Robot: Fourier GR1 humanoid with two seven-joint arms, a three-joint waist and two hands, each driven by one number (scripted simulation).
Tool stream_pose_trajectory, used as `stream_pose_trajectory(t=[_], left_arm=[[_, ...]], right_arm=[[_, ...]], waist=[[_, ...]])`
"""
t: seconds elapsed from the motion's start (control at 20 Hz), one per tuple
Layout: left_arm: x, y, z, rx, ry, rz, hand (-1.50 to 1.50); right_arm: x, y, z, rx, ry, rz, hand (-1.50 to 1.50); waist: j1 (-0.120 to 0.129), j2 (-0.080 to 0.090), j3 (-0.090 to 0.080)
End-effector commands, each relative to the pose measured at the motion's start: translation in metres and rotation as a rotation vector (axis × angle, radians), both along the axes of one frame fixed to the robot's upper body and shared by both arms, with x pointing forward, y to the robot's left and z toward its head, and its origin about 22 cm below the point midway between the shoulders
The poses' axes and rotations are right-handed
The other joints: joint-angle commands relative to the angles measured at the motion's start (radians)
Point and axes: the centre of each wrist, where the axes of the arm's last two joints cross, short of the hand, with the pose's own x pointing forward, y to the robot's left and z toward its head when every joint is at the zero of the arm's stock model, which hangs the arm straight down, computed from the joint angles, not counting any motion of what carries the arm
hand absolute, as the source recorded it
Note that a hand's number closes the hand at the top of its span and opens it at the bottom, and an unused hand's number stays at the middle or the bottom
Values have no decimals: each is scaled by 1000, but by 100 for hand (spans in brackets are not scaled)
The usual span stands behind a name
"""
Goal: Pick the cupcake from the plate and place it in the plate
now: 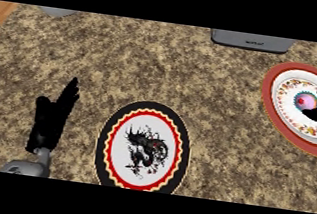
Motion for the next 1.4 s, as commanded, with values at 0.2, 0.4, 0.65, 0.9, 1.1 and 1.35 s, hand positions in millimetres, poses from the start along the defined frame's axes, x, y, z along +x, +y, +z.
stream_pose_trajectory(t=[0.2,0.4,0.65,0.9,1.1,1.35], left_arm=[[-4,-4,-9,-9,-4,12,0],[0,4,-3,1,20,22,0],[-5,12,0,-2,12,27,0],[-2,-5,-11,5,15,13,0],[-5,3,0,-9,12,15,0],[-6,10,3,7,10,4,0]], right_arm=[[-8,-17,5,145,-227,177,-150],[-6,-17,9,351,-534,108,-150],[-25,-50,17,544,-685,77,-150],[-43,-62,-2,613,-673,107,-150],[-55,-74,-4,617,-706,149,-150],[-62,-64,-33,614,-697,155,-150]], waist=[[-13,-4,0],[-31,-9,2],[-27,-10,0],[-20,-7,-1],[-14,-7,-1],[-5,-4,0]])
